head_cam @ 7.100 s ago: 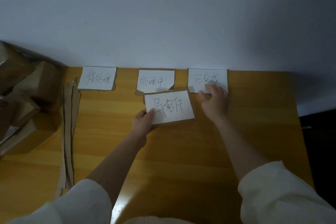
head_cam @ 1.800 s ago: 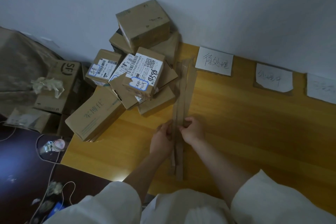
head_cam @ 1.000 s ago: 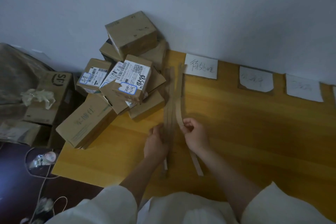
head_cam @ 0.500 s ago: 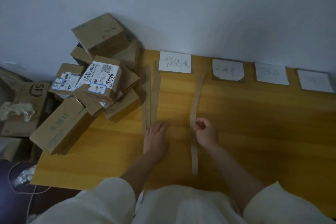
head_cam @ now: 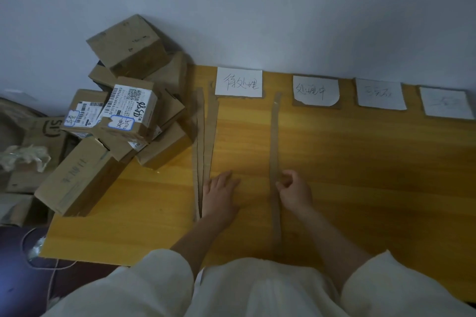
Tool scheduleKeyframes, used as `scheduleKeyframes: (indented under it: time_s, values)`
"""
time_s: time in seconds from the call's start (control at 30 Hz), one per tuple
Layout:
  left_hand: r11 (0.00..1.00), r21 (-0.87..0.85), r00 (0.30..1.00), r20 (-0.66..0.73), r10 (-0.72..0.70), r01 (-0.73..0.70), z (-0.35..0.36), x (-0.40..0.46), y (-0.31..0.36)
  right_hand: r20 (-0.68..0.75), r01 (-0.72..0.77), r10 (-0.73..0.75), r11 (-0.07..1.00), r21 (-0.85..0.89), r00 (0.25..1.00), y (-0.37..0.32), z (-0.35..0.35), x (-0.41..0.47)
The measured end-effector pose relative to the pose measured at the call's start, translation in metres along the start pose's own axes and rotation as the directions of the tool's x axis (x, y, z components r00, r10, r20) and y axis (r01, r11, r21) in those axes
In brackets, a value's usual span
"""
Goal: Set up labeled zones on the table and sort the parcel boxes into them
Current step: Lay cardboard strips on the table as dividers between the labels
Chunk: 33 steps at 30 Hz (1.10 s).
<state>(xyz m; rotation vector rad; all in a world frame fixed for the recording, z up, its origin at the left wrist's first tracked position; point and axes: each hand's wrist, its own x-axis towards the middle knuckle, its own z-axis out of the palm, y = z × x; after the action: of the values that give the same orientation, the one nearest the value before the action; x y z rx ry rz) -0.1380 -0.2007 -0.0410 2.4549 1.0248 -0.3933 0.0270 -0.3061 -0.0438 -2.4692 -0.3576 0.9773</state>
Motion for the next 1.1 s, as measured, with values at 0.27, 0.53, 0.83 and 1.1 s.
scheduleKeyframes:
  time_s: [0.27, 0.53, 0.83, 1.1]
  values:
    - [1.000, 0.005, 1.000, 0.005, -0.021, 0.021, -0.003, -0.002, 0.004, 0.116, 0.153, -0.139, 0.981, -0.122, 0.983, 0.014, 0.006, -0.004]
    - [0.999, 0.002, 0.999, 0.014, -0.036, 0.036, -0.006, -0.004, 0.007, 0.118, 0.183, -0.166, 0.971, -0.154, 0.979, 0.015, 0.003, 0.002]
    - [1.000, -0.010, 0.999, 0.014, -0.030, 0.030, -0.005, -0.003, 0.005, 0.104, 0.159, -0.141, 0.968, -0.196, 0.985, 0.006, -0.001, 0.005]
    - [0.946, -0.323, 0.953, -0.289, -0.088, -0.011, -0.005, -0.008, -0.021, 0.110, 0.301, -0.295, 0.953, -0.034, 0.949, -0.045, 0.016, -0.013]
